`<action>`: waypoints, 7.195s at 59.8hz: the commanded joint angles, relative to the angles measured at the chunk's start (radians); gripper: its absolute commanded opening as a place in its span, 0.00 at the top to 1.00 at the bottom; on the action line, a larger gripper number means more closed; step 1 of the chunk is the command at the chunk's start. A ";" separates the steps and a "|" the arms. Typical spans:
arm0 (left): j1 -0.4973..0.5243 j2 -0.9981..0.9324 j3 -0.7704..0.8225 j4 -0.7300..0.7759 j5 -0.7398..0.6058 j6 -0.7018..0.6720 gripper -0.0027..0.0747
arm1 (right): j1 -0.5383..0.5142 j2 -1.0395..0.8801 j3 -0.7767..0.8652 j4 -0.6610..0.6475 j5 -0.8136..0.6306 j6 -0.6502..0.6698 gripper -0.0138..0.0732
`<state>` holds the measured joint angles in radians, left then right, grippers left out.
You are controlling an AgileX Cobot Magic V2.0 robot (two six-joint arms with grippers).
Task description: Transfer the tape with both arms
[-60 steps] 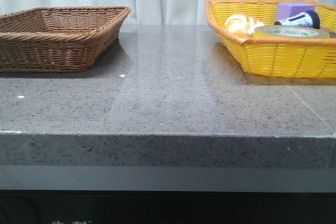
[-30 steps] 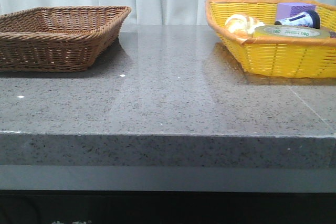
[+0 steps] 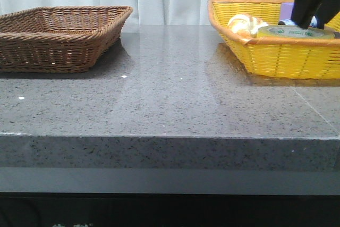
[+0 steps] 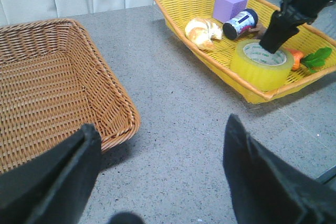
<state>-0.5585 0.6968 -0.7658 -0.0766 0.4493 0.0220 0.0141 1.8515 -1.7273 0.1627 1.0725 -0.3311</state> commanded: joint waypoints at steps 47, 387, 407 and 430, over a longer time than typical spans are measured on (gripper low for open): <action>-0.010 0.002 -0.034 -0.010 -0.060 -0.004 0.33 | 0.010 0.011 -0.186 0.035 0.088 -0.093 0.60; -0.198 1.278 -1.122 -0.029 0.700 0.339 0.27 | 0.430 -0.982 0.804 0.133 -0.489 0.065 0.32; -0.198 1.281 -1.127 -0.029 0.750 0.327 0.73 | 0.430 -0.982 0.804 0.133 -0.489 0.065 0.32; -0.198 1.272 -1.250 -0.015 0.835 0.281 0.76 | 0.430 -0.982 0.804 0.133 -0.489 0.065 0.32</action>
<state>-0.7518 2.0362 -1.9387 -0.0942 1.2526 0.3298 0.4503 0.8725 -0.8981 0.2798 0.6544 -0.2658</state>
